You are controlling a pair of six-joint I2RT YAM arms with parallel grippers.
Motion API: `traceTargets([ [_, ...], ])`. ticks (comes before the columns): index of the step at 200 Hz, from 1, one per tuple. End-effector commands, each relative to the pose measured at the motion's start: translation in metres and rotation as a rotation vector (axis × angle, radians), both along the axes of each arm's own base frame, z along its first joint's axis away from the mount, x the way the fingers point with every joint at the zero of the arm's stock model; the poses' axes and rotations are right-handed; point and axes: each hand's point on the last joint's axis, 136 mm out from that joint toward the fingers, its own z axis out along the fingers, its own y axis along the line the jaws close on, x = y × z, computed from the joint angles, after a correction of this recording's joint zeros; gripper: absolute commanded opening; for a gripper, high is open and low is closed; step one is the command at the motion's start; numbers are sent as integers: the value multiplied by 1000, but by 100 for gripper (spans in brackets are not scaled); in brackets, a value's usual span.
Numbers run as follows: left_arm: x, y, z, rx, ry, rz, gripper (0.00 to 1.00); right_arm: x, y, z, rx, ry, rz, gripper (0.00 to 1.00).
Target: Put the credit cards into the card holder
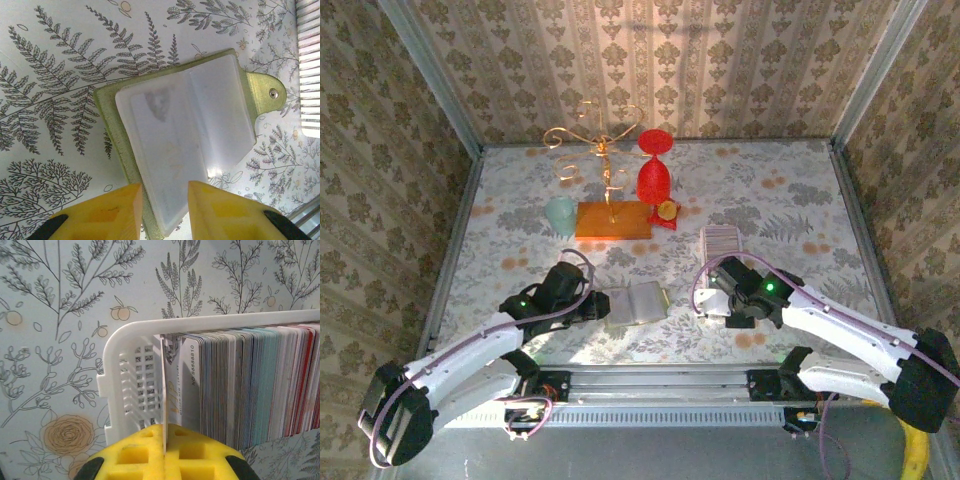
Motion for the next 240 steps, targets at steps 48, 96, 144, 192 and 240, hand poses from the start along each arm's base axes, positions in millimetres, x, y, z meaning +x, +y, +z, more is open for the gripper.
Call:
traceTargets([
  [48,-1,0,-1,-14,-6,-11,29,19,-11,-10,-112,-122,11,21],
  [96,-2,-1,0,-17,-6,-13,27,42,-15,-6,-156,-273,-20,50],
  [144,-2,-1,0,-22,-7,-11,25,56,-13,-2,-155,-351,-62,87],
  [192,-2,-2,0,-26,-9,-13,24,56,-5,-12,-151,-289,-69,100],
  [240,-2,-1,1,-26,-11,-13,23,61,-2,-15,-165,-291,-59,93],
])
